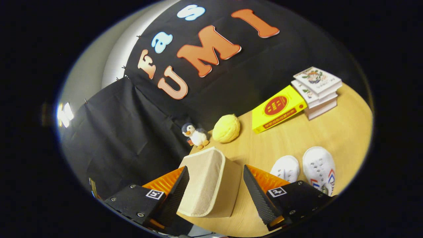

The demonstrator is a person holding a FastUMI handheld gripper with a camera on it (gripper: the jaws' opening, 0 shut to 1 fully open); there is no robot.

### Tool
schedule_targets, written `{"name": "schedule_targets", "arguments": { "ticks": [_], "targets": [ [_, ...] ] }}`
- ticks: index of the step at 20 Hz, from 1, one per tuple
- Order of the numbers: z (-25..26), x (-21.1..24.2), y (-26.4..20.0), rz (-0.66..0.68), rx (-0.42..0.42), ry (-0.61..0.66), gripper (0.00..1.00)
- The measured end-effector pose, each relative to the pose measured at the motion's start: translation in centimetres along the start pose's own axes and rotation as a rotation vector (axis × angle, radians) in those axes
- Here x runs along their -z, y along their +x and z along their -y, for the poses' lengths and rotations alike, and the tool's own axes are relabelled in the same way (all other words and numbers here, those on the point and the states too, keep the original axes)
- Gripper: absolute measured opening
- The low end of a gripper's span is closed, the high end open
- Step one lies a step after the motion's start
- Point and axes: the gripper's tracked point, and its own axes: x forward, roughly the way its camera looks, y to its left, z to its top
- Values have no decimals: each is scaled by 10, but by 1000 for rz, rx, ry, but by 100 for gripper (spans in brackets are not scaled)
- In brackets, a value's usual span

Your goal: Open the storage box then place both shoes into the box .Put the left shoe in first, then the right shoe, with the right side of both shoes facing outward in a uniform manner.

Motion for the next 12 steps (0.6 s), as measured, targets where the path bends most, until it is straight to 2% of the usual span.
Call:
{"name": "schedule_targets", "arguments": {
  "ticks": [4,12],
  "targets": [
    [-2,28,22,-136,-85,99,98],
    [-12,78,60,-345,-222,197,98]
  ]
}}
